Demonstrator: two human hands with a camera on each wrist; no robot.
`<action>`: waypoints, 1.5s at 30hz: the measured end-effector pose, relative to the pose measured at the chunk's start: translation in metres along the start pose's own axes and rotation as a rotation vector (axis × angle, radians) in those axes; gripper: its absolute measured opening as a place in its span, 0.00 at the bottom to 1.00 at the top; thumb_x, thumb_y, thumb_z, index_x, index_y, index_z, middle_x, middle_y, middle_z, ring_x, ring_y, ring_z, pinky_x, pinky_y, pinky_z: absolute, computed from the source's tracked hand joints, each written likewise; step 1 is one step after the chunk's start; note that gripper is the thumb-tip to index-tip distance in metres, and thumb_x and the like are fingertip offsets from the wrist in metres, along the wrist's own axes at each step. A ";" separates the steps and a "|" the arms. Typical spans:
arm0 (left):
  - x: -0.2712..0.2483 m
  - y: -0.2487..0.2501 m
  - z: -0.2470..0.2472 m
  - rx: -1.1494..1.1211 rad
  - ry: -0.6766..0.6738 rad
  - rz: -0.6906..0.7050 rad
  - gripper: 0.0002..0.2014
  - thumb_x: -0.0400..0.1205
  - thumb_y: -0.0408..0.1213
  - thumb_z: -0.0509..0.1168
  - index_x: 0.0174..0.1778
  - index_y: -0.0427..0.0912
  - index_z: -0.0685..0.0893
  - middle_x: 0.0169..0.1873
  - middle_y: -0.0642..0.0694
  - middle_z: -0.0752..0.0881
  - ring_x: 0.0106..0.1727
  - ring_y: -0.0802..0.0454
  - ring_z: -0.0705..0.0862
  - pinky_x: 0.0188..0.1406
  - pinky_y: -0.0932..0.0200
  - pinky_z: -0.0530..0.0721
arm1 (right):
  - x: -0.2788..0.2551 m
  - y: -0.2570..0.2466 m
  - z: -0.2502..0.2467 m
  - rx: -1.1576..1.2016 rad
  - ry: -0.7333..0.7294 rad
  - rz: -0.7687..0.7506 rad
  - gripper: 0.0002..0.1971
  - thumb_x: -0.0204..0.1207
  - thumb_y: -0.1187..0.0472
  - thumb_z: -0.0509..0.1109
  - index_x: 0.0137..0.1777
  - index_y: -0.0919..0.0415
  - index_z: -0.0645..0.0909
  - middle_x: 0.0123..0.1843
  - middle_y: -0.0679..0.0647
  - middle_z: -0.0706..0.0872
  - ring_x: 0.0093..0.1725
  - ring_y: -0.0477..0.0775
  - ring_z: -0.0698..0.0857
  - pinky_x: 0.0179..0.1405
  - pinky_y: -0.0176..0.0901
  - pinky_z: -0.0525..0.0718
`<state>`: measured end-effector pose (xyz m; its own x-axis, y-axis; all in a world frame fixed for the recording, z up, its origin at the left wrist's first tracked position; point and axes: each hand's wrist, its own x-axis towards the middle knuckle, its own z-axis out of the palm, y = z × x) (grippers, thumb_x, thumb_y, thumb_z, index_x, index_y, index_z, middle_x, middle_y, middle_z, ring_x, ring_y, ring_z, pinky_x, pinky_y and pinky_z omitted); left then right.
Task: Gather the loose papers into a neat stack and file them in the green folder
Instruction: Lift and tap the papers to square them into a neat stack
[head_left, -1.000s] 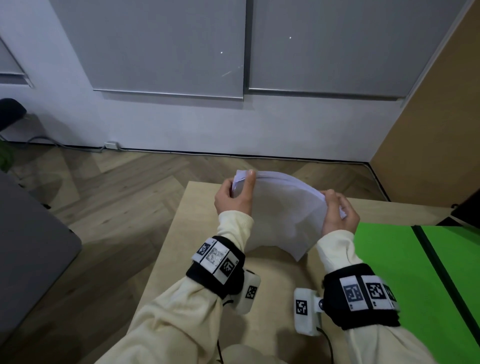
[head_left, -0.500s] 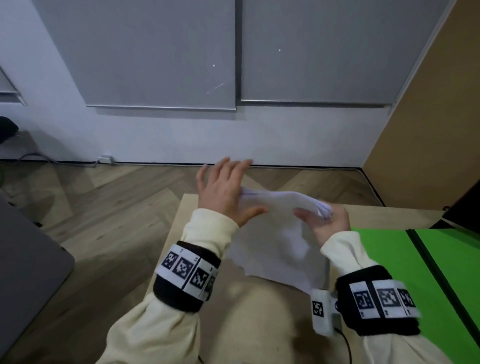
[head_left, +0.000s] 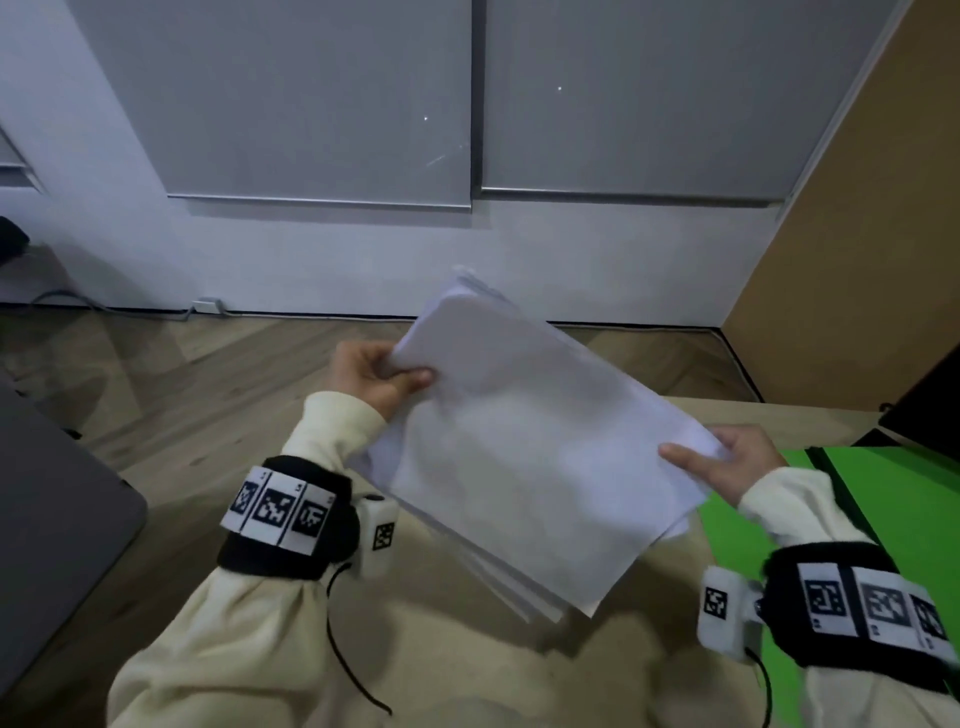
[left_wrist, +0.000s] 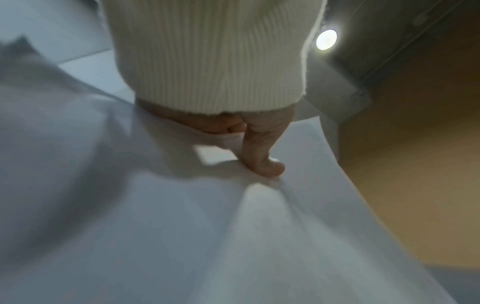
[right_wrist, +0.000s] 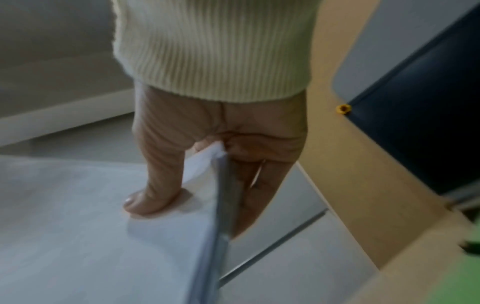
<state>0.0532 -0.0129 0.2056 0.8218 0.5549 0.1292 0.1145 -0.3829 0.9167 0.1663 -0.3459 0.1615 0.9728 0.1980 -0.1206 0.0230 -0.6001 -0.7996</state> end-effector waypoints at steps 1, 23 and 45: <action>0.000 -0.006 -0.004 -0.036 0.014 -0.031 0.13 0.72 0.24 0.74 0.51 0.23 0.87 0.36 0.46 0.84 0.16 0.75 0.74 0.21 0.80 0.74 | 0.001 0.005 -0.002 0.109 0.031 0.006 0.06 0.65 0.59 0.80 0.36 0.60 0.87 0.32 0.57 0.89 0.31 0.53 0.89 0.27 0.33 0.84; -0.032 -0.129 0.035 -0.148 -0.066 -0.472 0.17 0.70 0.23 0.76 0.55 0.30 0.84 0.45 0.39 0.87 0.49 0.49 0.79 0.31 0.71 0.82 | 0.000 0.054 0.095 0.403 0.063 0.233 0.20 0.67 0.70 0.78 0.59 0.71 0.81 0.51 0.60 0.84 0.50 0.55 0.82 0.51 0.44 0.79; -0.013 -0.153 0.042 -0.071 -0.013 -0.462 0.22 0.73 0.30 0.74 0.62 0.27 0.81 0.58 0.36 0.84 0.60 0.43 0.83 0.57 0.55 0.78 | 0.007 0.063 0.080 0.523 0.076 0.009 0.09 0.77 0.73 0.65 0.45 0.59 0.74 0.28 0.38 0.89 0.27 0.35 0.84 0.27 0.22 0.82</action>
<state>0.0481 0.0078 0.0480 0.7006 0.6461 -0.3028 0.4318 -0.0461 0.9008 0.1559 -0.3202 0.0633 0.9868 0.1263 -0.1011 -0.0845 -0.1310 -0.9878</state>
